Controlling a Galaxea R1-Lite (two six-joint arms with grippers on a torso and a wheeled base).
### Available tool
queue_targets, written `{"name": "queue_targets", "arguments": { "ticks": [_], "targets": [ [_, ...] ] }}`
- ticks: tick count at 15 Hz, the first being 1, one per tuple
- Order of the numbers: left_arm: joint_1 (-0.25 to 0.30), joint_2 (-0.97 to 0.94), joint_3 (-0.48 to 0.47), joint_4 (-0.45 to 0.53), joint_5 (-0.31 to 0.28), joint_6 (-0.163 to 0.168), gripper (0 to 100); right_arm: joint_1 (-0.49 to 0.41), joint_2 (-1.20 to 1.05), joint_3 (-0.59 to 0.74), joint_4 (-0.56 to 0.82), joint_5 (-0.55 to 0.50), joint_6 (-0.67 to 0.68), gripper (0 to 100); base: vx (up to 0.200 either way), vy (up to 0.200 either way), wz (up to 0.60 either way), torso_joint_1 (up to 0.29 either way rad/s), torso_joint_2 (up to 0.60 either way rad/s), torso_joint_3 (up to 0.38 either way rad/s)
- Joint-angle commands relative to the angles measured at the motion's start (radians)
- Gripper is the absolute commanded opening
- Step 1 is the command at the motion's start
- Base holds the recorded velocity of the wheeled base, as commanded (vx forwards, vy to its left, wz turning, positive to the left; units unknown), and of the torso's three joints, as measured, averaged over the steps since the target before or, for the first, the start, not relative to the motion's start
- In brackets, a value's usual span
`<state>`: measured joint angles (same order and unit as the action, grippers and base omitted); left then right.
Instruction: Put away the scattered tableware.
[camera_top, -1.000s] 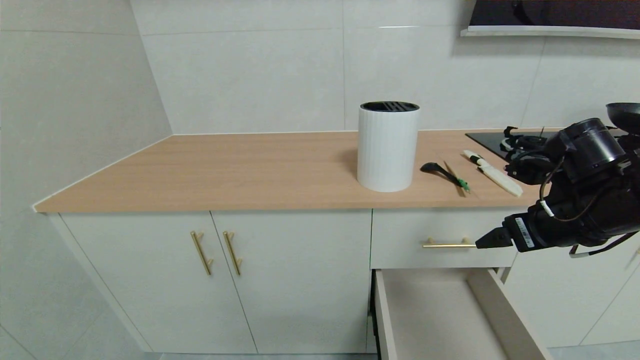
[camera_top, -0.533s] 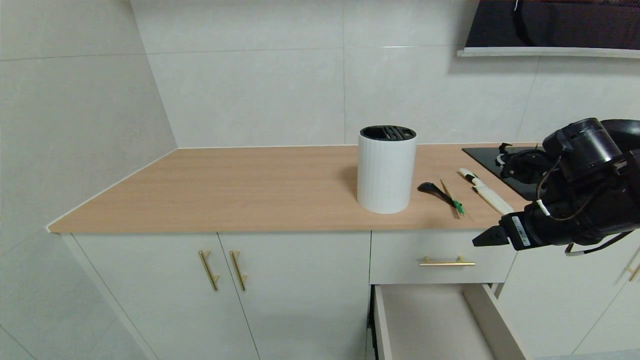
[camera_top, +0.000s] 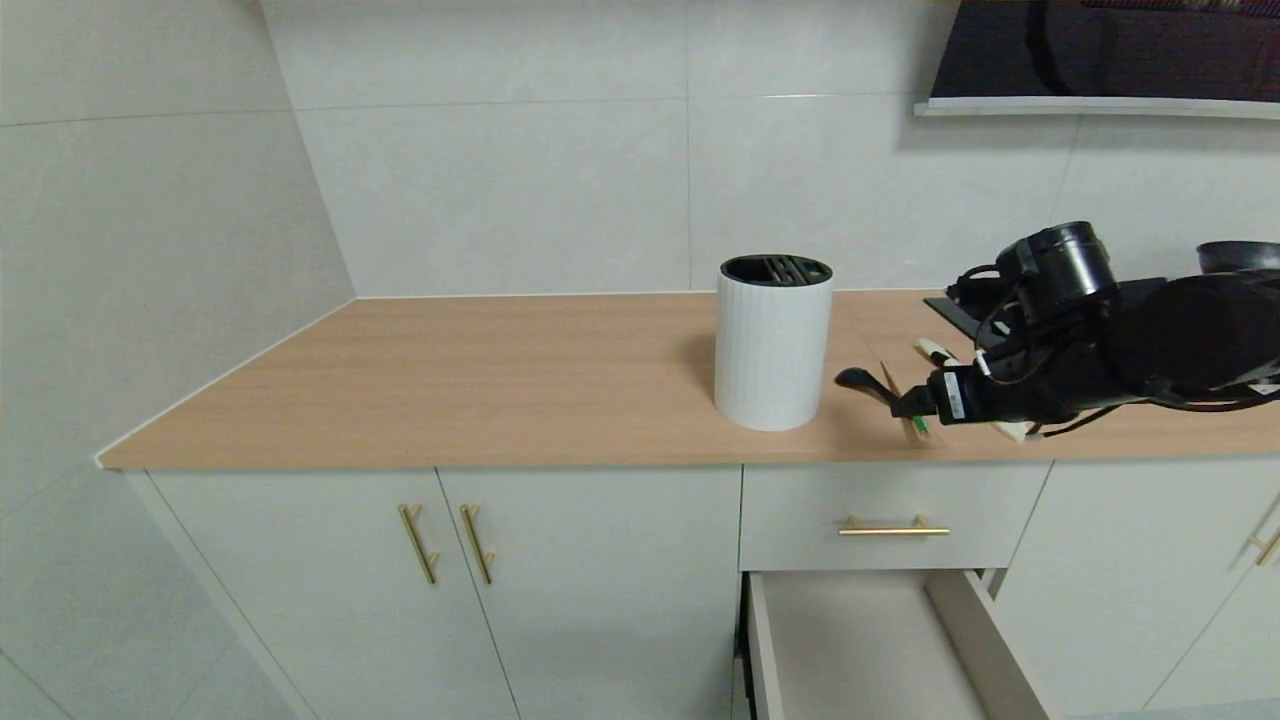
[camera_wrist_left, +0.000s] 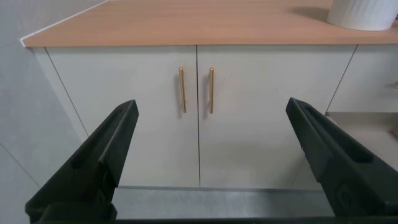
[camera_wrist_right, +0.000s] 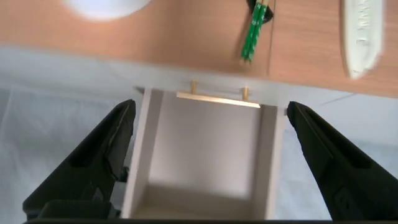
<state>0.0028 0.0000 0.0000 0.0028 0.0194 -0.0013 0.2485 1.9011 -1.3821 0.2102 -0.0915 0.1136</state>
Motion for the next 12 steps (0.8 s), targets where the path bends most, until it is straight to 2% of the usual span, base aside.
{"name": "queue_targets", "arguments": {
  "ticks": [1,4,8,12],
  "targets": [
    [0.000,0.000,0.000,0.000,0.001,0.000,100,-0.008,0.139,-0.063,-0.009,-0.019,0.041,100,0.000,0.000,0.00,0.000,0.00,0.000],
    [0.000,0.000,0.000,0.000,0.001,0.000,100,-0.035,0.188,-0.120,-0.020,-0.036,0.104,100,0.000,0.000,0.00,0.000,0.00,0.000],
    [0.000,0.000,0.000,0.000,0.001,0.000,100,-0.049,0.243,-0.156,-0.023,-0.088,0.112,100,0.000,0.000,0.00,0.000,0.00,0.000],
    [0.000,0.000,0.000,0.000,0.001,0.000,100,-0.063,0.285,-0.190,-0.023,-0.090,0.123,100,0.000,0.000,0.00,0.000,0.00,0.000]
  ]
}}
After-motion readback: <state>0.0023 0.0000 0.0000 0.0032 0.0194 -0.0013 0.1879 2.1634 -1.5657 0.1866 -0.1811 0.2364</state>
